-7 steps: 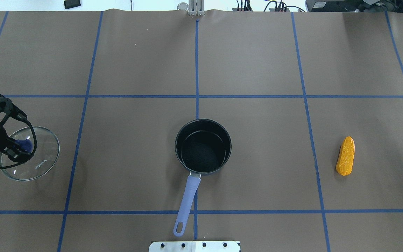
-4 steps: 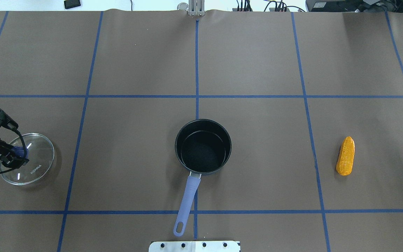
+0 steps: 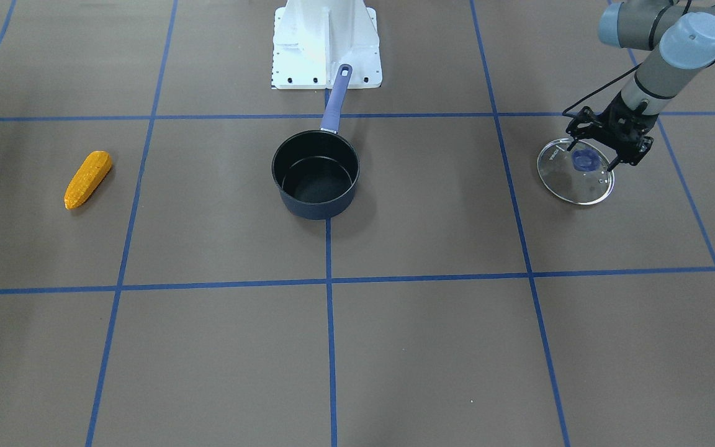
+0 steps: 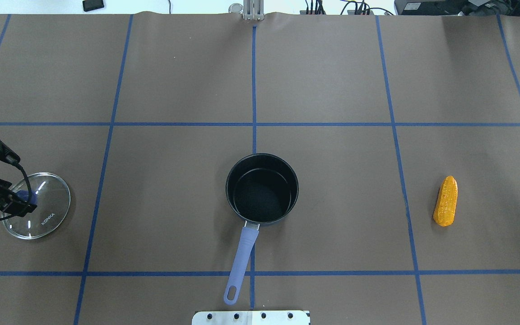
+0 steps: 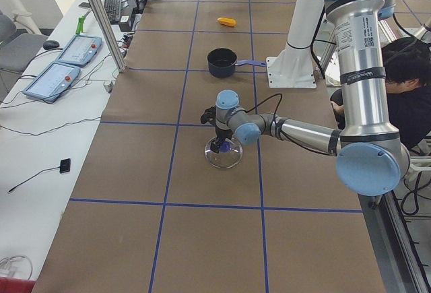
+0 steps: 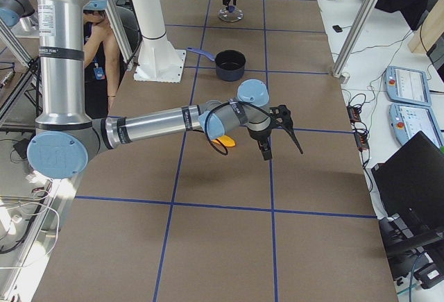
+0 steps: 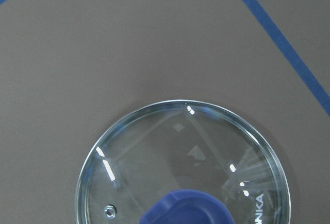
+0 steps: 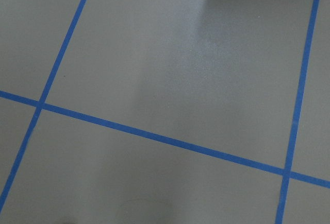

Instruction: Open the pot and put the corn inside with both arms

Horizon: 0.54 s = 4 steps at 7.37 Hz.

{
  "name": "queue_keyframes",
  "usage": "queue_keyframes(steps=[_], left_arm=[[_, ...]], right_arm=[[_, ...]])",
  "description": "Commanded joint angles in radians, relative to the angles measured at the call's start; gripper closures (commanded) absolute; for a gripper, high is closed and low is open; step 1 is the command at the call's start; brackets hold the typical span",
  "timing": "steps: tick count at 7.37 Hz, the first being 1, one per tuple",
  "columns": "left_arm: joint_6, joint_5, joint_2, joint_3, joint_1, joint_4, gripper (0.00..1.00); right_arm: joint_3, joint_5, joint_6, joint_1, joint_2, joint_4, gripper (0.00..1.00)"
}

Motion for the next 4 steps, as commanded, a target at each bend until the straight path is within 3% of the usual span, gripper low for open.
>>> queue_keyframes(steps=[1, 2, 4], left_arm=[[0.032, -0.162, -0.035, -0.015, -0.259, 0.133, 0.02], [0.156, -0.204, -0.06, -0.035, -0.389, 0.256, 0.02], [0.465, -0.203, -0.094, -0.043, -0.615, 0.533, 0.02]], right_arm=[[0.007, 0.004, 0.051, 0.0, 0.008, 0.002, 0.0], [0.014, 0.007, 0.075, -0.008, 0.011, 0.0, 0.0], [0.061, 0.003, 0.201, -0.052, 0.009, 0.005, 0.0]])
